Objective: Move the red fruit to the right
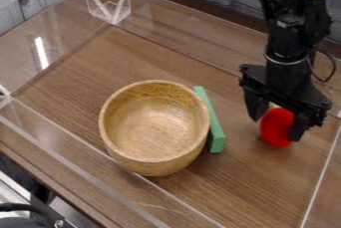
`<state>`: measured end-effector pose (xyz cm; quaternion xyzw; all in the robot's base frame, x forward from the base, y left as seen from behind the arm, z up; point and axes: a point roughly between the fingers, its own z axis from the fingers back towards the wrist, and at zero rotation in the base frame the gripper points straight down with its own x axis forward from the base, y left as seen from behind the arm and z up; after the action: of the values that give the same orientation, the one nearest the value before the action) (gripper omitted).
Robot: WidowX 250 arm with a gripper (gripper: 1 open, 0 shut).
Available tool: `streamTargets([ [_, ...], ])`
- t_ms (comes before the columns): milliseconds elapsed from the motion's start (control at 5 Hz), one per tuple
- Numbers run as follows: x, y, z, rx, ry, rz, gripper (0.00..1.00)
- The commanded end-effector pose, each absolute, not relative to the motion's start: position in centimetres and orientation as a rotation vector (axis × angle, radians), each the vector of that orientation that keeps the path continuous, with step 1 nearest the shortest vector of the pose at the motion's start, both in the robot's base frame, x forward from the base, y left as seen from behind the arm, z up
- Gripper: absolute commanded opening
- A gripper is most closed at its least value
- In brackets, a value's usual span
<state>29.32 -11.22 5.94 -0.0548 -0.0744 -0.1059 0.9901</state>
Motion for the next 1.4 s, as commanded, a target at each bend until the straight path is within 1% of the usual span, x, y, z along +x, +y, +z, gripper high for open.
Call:
streamTargets([
  [0,30.1,-12.0,7.0,-0.121,-0.196,-0.271,1.00],
  [200,30.4,-11.4,6.7,-0.121,-0.189,-0.299,0.00],
  [400,30.7,-10.7,6.5,-0.119,-0.185,-0.314,1.00],
  [800,29.8,-12.1,6.5,-0.091,-0.190,-0.150,1.00],
  [1200,30.9,-10.2,7.9,-0.094,-0.205,-0.129,1.00],
])
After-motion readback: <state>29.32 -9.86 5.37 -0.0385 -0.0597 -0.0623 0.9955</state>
